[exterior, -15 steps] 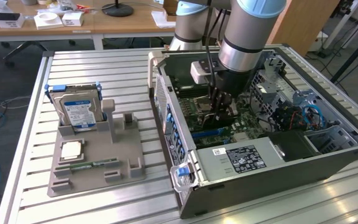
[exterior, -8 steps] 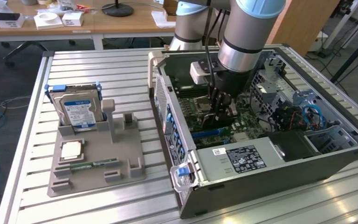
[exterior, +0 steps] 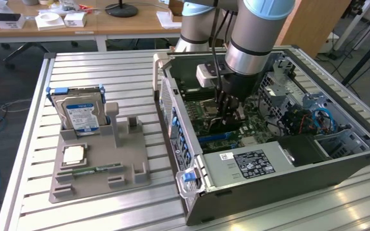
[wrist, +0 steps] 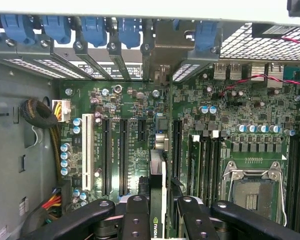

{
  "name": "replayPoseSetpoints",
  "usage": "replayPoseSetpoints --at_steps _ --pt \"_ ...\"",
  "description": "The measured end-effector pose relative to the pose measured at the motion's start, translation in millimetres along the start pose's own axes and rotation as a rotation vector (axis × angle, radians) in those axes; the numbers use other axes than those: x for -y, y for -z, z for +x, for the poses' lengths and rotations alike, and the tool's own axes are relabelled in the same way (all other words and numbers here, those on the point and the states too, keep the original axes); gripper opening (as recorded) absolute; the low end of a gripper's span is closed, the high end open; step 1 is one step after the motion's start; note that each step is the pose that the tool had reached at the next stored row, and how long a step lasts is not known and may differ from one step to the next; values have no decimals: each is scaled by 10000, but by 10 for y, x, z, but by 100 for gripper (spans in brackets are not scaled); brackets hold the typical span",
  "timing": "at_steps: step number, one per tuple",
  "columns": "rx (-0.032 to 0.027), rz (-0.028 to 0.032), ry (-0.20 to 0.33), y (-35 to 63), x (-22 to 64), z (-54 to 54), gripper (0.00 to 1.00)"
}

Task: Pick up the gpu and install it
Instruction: 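Insert the gpu into the slot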

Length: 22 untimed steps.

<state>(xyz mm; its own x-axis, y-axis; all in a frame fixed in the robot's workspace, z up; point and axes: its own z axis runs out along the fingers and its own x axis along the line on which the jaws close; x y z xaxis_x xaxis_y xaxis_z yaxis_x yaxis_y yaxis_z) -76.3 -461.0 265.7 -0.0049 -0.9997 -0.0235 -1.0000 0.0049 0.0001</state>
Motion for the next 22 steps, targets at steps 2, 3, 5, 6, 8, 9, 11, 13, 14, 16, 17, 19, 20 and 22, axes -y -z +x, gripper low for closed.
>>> replayPoseSetpoints --at_steps 2,3,5,6,8,9,11,13,14,16,17,19,20,22 --pt "1 1 1 -1 0 0 26" --pt "5 2 0 -7 0 -1 26" --pt "4 2 1 -16 0 0 26" --pt "1 0 1 -17 0 0 26" --pt "0 0 1 -17 0 0 26" --pt "2 1 1 -19 0 0 26" --pt "6 3 1 -27 0 0 26" --pt "3 1 1 -34 0 1 26" --pt "1 1 0 -35 0 1 26" --pt "0 0 1 -35 0 1 26" --pt "2 1 0 -38 0 1 26" --pt "5 3 0 -46 -1 1 26" --pt "3 1 1 -49 -1 1 26" --pt "1 1 0 -51 -2 1 26"
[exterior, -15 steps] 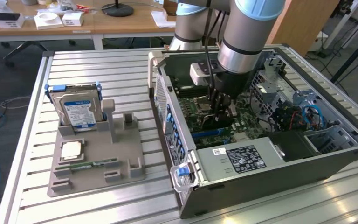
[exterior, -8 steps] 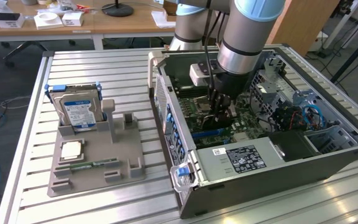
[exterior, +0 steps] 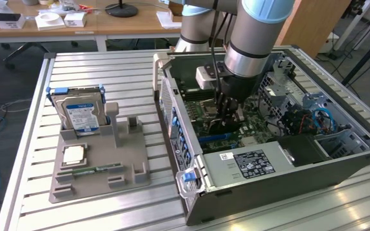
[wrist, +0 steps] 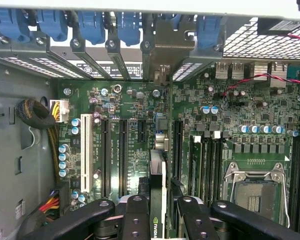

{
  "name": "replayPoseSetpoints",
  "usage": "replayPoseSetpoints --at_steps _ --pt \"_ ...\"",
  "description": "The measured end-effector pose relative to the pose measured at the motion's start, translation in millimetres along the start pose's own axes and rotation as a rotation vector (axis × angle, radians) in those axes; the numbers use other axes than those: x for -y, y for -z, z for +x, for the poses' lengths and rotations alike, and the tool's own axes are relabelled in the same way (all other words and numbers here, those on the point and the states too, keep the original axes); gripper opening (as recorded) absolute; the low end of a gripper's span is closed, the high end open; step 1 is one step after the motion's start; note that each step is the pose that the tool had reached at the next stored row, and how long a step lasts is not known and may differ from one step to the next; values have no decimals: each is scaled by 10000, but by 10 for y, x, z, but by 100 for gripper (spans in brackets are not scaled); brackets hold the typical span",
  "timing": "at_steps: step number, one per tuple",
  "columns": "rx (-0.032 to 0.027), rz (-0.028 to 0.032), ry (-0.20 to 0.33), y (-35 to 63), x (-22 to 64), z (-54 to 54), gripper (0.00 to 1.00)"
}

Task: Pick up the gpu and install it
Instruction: 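Insert the gpu into the slot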

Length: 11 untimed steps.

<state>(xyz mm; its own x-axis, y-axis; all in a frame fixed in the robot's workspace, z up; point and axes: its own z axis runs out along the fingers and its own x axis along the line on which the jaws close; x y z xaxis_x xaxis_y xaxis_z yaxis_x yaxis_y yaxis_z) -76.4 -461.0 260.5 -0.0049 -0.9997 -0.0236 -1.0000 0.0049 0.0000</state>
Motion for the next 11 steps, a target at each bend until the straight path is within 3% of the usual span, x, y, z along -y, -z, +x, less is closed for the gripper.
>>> replayPoseSetpoints --at_steps 11 --pt "4 2 0 -28 -1 0 26"
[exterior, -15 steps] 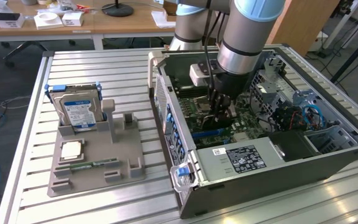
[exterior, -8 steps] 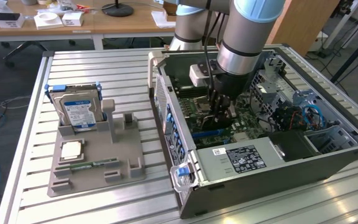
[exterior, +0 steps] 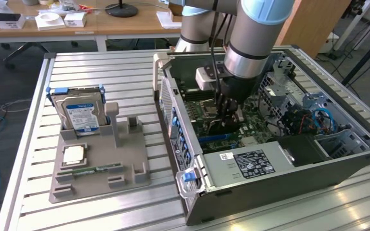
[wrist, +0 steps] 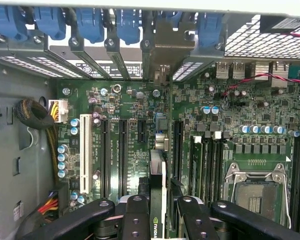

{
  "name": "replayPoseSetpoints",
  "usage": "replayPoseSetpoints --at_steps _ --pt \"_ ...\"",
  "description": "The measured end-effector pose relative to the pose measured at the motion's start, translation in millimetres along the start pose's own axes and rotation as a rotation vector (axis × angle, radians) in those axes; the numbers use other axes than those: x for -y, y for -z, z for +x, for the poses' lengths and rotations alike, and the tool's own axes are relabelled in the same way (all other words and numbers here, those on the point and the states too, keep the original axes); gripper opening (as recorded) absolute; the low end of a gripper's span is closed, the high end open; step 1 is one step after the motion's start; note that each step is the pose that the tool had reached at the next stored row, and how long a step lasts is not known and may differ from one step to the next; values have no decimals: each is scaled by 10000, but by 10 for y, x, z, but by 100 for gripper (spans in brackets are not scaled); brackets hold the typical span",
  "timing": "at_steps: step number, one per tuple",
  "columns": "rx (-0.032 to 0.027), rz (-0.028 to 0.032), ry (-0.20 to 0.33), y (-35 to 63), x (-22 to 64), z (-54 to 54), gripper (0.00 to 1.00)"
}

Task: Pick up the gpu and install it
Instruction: 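Insert the gpu into the slot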

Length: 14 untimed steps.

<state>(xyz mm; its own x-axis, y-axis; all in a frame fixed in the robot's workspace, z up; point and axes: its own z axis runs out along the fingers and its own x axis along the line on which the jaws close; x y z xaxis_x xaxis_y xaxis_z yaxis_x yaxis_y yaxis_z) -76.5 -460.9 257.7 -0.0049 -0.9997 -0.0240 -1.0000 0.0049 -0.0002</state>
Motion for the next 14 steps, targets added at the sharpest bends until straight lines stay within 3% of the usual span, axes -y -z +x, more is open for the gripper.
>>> replayPoseSetpoints --at_steps 8,9,14 --pt "-4 -2 0 -18 0 1 26" --pt "-1 201 63 -30 -7 1 26" --pt "-2 201 63 -30 -9 1 26"
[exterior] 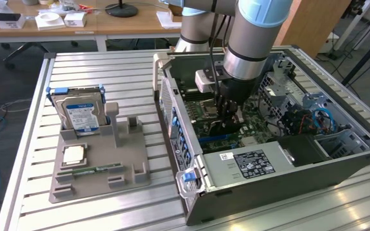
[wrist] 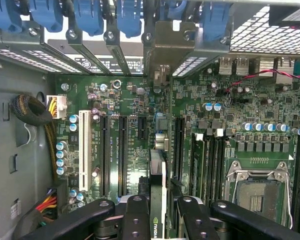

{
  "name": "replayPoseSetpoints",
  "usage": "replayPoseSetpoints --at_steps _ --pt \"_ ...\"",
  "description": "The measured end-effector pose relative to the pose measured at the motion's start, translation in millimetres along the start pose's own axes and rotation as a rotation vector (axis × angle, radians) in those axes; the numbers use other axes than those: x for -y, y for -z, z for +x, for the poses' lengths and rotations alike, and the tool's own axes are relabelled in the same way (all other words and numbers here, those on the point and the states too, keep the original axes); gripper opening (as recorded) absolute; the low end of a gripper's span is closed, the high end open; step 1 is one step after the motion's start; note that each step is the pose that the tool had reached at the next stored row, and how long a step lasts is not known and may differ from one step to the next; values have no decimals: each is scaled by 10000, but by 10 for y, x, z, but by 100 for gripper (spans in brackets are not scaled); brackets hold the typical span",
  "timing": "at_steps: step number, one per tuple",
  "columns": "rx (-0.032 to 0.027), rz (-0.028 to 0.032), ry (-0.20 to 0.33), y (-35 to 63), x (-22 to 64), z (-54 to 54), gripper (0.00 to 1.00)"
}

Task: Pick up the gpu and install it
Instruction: 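Insert the gpu into the slot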

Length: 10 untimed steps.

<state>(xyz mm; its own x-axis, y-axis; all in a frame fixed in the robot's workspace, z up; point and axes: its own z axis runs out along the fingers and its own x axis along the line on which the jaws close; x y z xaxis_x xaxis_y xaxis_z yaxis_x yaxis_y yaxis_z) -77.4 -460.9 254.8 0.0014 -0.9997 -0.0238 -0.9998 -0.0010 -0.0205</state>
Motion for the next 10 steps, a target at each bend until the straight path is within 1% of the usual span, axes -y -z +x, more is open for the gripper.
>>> replayPoseSetpoints --at_steps 10 --pt "-1 0 -2 0 -3 0 26"
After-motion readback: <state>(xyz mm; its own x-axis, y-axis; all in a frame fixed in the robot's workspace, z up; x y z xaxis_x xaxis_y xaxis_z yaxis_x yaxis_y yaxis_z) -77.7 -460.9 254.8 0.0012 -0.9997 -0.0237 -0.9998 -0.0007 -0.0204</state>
